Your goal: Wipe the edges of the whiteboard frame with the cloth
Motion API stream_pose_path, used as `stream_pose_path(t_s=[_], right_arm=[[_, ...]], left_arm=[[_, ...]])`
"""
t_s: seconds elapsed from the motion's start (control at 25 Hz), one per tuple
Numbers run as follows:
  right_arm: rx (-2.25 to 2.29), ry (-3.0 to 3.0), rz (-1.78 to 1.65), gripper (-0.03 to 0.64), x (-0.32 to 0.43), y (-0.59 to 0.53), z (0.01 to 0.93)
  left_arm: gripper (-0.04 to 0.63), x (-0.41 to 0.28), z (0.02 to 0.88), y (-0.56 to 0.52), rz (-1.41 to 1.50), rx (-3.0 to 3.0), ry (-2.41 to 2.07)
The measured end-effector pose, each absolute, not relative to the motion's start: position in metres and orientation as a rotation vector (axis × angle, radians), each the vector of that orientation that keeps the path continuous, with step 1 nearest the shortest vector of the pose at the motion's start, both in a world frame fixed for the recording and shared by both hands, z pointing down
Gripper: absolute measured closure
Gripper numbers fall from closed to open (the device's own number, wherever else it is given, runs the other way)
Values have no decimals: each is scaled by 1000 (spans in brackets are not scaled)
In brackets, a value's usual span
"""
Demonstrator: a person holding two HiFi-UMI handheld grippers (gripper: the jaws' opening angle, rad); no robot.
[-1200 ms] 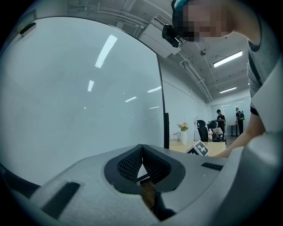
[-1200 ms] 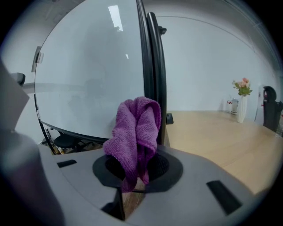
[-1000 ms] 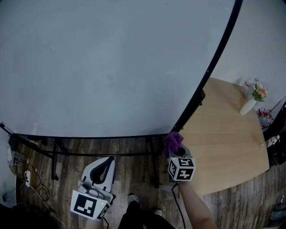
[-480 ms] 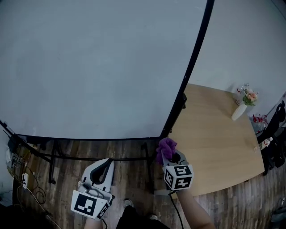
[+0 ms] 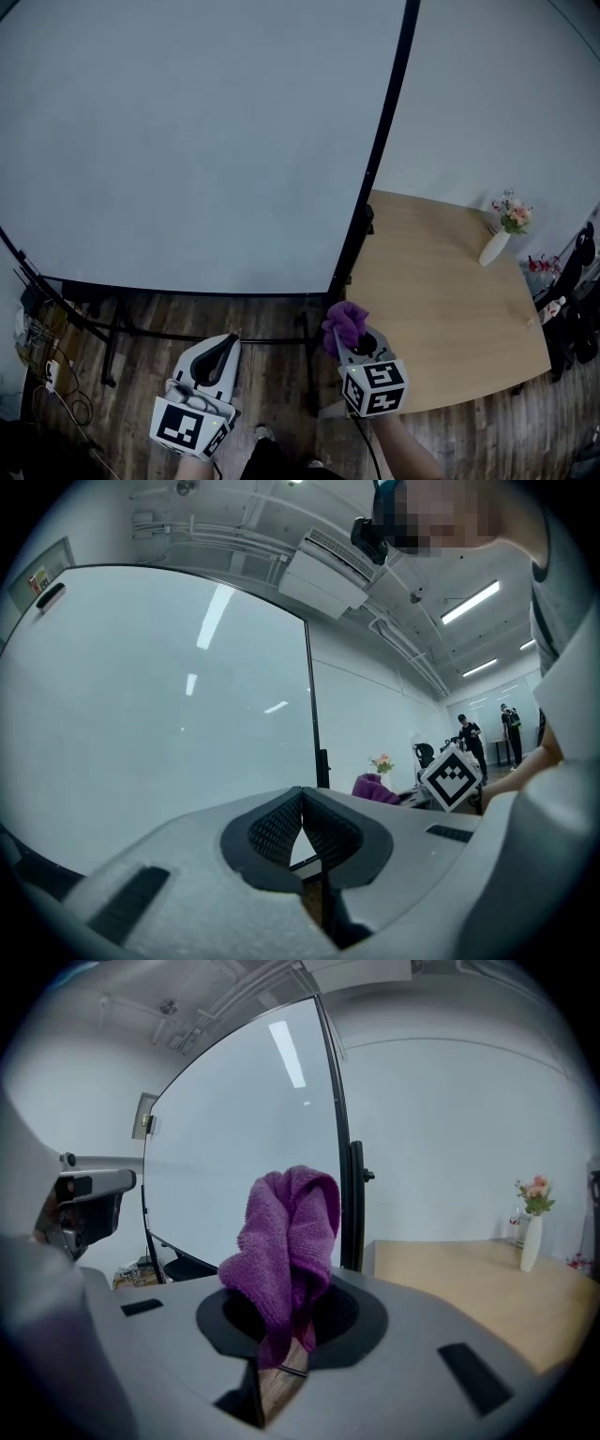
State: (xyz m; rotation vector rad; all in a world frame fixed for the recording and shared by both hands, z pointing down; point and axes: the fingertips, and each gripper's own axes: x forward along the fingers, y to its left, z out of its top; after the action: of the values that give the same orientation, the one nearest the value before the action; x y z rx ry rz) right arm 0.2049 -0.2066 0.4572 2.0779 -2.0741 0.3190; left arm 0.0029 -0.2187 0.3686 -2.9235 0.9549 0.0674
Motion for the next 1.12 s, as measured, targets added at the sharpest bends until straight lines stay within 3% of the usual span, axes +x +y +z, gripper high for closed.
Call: stream_pose_path(t_s=[1.12], right_arm=[[1989,-2304,66,543,152,-83,382]], left_arm=[[578,-3,343,-98,145,-2843,964]])
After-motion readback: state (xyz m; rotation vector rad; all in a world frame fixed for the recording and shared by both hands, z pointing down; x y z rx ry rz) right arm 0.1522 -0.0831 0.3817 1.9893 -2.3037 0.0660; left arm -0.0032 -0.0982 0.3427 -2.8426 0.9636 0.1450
